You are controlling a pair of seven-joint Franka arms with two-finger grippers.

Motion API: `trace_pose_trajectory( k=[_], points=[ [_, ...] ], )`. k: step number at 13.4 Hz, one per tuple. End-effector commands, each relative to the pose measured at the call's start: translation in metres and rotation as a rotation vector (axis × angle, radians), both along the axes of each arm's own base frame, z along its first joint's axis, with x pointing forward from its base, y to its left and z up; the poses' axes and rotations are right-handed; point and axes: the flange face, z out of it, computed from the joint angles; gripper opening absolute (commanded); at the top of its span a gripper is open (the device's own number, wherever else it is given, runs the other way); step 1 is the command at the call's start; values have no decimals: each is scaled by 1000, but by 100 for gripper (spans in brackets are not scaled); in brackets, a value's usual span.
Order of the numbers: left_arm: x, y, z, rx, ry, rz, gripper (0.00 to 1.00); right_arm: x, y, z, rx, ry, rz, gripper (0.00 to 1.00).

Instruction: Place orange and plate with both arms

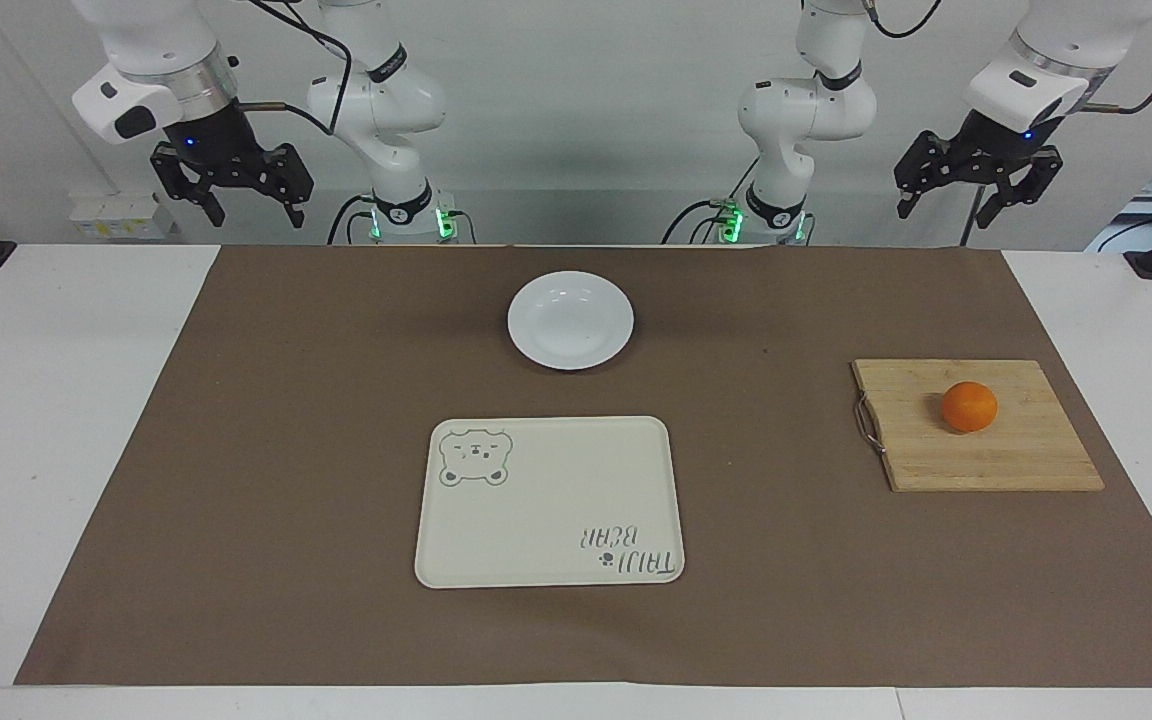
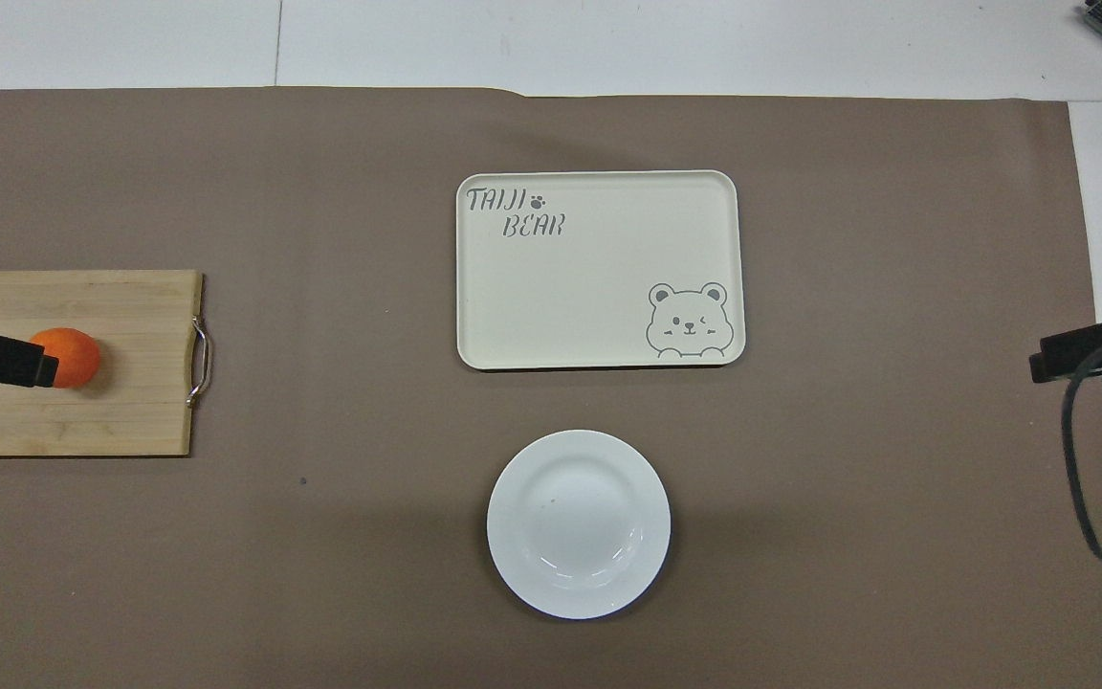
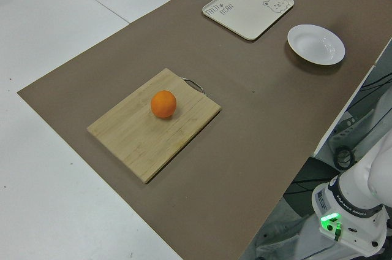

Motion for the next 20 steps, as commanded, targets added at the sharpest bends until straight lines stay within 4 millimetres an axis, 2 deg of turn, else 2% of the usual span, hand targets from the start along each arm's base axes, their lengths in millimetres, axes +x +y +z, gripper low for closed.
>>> trace_pose_trajectory(
  k=[1,6,9,20],
  points=[
    [10,1,-1,12,-4,-11,100,-6,-4,2,-1,-2,15,100],
    [29,-1,1,12,25,-13,100,-6,-4,2,-1,-2,15,100],
    [25,-5,5,15,8,-18,100,-6,-4,2,-1,-2,15,100],
    [20,-3,-1,8,19,-22,100,-6,-4,3,-1,-4,15,100]
  ],
)
